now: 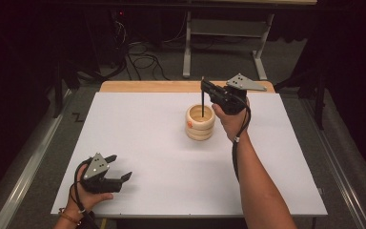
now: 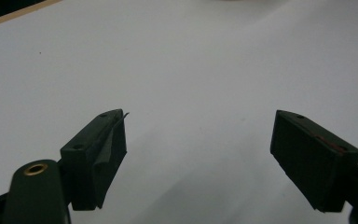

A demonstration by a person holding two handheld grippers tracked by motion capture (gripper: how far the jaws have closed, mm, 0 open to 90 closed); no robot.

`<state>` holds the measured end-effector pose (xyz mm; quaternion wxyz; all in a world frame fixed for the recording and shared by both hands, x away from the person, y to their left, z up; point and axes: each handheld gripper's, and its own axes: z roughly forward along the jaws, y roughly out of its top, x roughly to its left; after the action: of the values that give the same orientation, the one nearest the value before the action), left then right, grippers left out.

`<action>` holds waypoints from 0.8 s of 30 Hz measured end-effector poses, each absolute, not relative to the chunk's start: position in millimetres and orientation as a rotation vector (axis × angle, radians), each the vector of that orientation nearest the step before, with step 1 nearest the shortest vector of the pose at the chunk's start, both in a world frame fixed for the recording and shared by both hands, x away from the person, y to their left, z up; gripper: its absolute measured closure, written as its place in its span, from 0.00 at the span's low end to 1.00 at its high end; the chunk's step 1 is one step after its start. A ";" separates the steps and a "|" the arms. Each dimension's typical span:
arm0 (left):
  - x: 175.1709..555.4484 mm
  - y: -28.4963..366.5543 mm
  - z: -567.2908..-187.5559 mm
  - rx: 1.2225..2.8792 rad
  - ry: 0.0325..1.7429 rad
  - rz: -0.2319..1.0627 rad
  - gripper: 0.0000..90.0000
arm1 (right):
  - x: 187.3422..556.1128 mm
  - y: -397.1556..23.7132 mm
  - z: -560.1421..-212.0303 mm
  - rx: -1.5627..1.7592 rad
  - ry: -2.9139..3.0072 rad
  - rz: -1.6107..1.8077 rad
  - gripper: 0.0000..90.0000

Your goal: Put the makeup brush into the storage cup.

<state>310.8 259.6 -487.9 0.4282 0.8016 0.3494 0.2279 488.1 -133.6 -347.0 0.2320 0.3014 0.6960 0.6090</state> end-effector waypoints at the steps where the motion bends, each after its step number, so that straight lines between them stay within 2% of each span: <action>1: 310.8 259.6 -487.9 2.002 0.872 0.569 0.21 | 489.3 -133.2 -348.0 0.825 1.918 1.666 0.95; 24: 310.2 259.8 -487.9 2.001 0.870 0.563 0.21 | 496.7 -126.9 -369.6 0.881 1.943 1.636 0.95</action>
<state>310.2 259.8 -487.9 0.4295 0.8019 0.3485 0.2257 496.7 -126.9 -369.6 0.2247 0.3193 0.7042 0.5929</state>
